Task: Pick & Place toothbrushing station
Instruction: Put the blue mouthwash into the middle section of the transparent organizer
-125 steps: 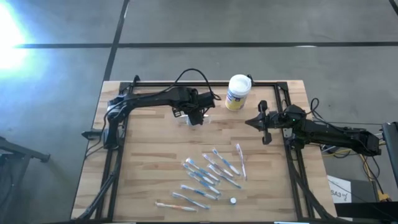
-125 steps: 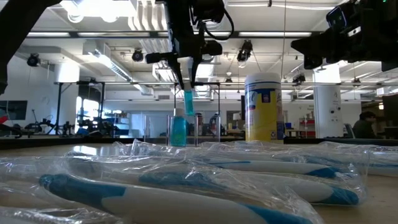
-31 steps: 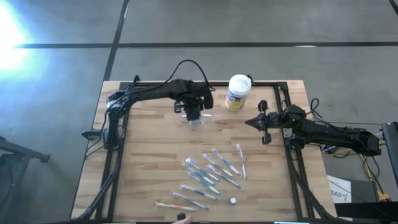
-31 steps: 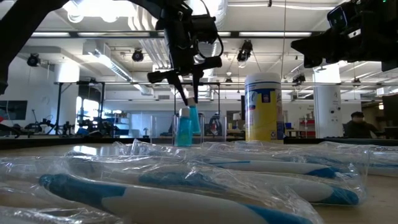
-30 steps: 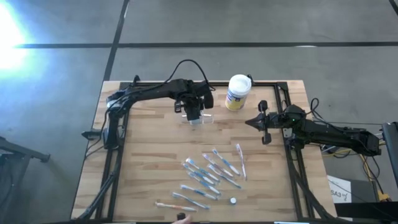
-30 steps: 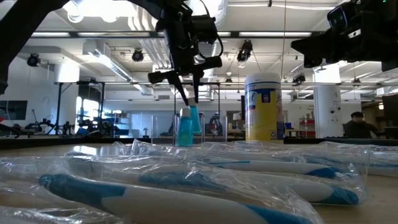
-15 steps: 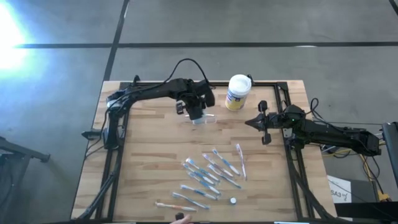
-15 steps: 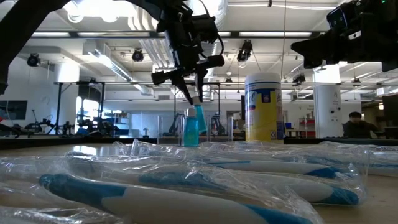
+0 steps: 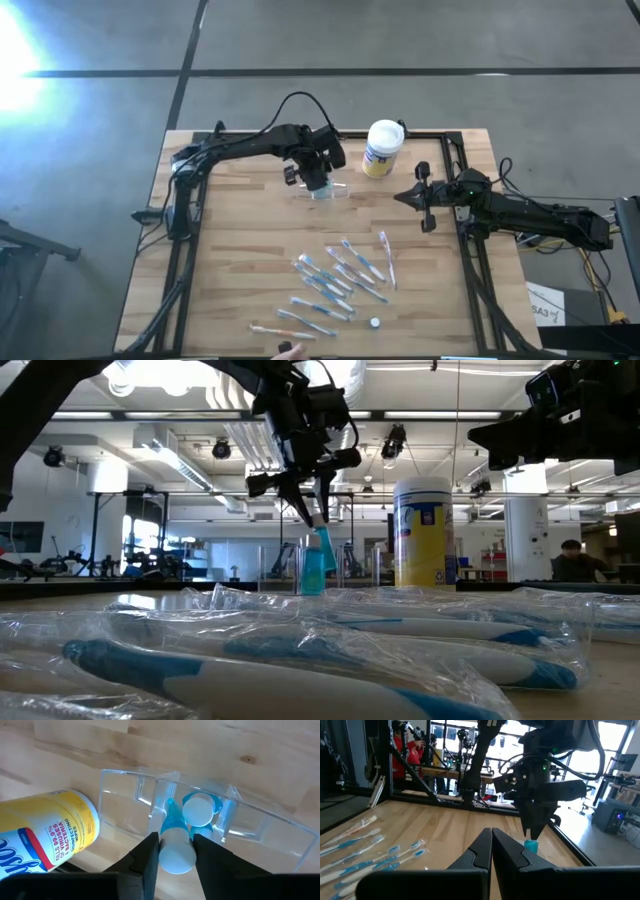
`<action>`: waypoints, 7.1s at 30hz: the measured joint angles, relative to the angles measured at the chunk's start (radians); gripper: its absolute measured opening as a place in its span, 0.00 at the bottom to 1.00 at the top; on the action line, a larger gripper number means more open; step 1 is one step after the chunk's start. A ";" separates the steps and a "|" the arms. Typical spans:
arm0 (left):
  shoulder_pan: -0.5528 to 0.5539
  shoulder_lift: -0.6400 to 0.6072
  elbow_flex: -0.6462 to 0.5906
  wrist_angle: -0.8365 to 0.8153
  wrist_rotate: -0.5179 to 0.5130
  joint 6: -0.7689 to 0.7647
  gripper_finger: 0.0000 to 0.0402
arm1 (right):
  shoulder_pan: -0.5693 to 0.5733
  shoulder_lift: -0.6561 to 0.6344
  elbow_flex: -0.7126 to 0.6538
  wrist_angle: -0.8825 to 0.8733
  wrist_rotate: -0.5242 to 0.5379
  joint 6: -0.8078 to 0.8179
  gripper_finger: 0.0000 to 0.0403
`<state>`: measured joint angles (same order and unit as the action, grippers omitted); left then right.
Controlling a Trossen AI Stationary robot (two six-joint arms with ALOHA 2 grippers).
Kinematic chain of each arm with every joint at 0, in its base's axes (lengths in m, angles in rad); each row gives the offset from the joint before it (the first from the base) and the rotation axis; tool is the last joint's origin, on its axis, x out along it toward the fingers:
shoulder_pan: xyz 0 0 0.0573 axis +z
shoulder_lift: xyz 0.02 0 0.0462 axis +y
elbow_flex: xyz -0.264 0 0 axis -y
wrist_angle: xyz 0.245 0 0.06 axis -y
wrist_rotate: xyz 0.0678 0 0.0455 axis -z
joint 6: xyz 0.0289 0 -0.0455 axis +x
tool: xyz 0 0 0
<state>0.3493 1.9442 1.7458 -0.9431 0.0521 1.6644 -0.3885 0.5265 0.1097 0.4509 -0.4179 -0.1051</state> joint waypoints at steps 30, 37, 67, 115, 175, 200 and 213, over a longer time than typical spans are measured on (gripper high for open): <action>-0.107 -0.274 0.079 -0.105 -0.106 -0.598 0.21 | 0.000 0.000 0.000 -0.002 -0.002 0.027 0.02; -0.271 -0.440 -0.005 -0.082 -0.106 -1.114 0.02 | 0.000 0.000 0.000 -0.002 -0.002 0.059 0.02; -0.635 -1.207 -1.419 1.255 -0.654 -1.867 0.00 | 0.000 -0.001 0.000 0.002 -0.002 0.083 0.02; -0.632 -1.326 -1.735 1.450 -0.678 -1.740 0.01 | 0.023 0.116 0.636 -1.028 0.280 0.313 0.02; -0.633 -1.325 -1.734 1.357 -0.609 -1.840 0.01 | 0.881 1.245 1.472 -1.510 0.407 0.430 0.63; -0.633 -1.325 -1.734 1.350 -0.512 -1.885 0.01 | 0.993 1.338 1.472 -1.410 0.340 0.465 0.37; -0.633 -1.325 -1.734 1.334 -0.512 -1.882 0.01 | 0.993 1.331 1.474 -1.384 0.364 0.472 0.11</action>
<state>-0.2832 0.6196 0.0116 0.3911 -0.4603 -0.2180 0.6048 1.8572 1.5837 -0.9333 -0.0535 0.3664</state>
